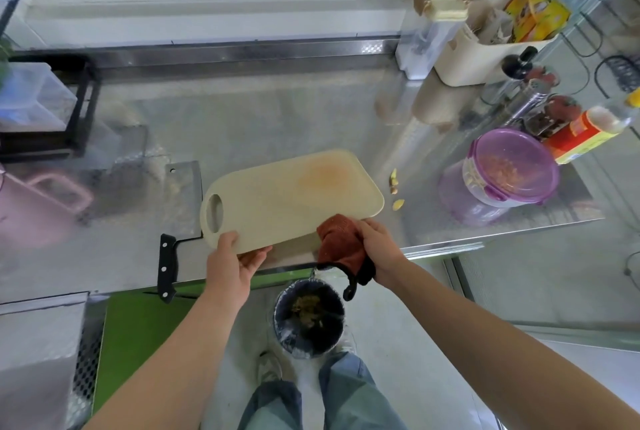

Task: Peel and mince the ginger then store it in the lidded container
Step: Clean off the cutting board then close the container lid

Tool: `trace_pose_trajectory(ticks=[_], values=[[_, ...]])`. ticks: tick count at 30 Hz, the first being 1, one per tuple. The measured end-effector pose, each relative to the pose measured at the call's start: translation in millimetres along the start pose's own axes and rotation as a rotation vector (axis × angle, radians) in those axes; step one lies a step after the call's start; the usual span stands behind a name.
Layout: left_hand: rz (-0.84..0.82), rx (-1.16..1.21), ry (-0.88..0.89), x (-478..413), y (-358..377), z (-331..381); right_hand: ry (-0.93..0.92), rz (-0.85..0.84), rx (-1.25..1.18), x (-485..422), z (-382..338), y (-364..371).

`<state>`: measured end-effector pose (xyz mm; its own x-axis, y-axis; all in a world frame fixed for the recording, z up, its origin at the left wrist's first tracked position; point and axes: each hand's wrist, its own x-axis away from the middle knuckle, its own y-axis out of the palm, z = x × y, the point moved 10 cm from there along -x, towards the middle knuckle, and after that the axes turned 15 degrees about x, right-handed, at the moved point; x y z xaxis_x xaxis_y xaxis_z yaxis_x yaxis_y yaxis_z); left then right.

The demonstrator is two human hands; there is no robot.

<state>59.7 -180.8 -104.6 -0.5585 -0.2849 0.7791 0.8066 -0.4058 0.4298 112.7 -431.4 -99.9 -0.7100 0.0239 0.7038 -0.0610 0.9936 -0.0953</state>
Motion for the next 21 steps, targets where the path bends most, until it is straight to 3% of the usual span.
trace_pose_trajectory(ticks=[7, 10, 14, 17, 21], values=[[-0.148, 0.244, -0.033, -12, 53, -15, -0.083, -0.015, 0.012, -8, -18, -16], [-0.152, 0.202, -0.078, -20, 81, -32, -0.068, -0.023, 0.059, -12, -13, -26], [-0.131, 0.032, 0.011, -27, 116, -38, -0.055, -0.019, 0.075, -23, -14, -46], [-0.112, 0.133, 0.017, -32, 136, -42, -0.038, 0.003, 0.047, -31, -18, -64], [-0.055, 0.077, 0.002, -46, 151, -52, -0.035, 0.020, 0.049, -42, -21, -82]])
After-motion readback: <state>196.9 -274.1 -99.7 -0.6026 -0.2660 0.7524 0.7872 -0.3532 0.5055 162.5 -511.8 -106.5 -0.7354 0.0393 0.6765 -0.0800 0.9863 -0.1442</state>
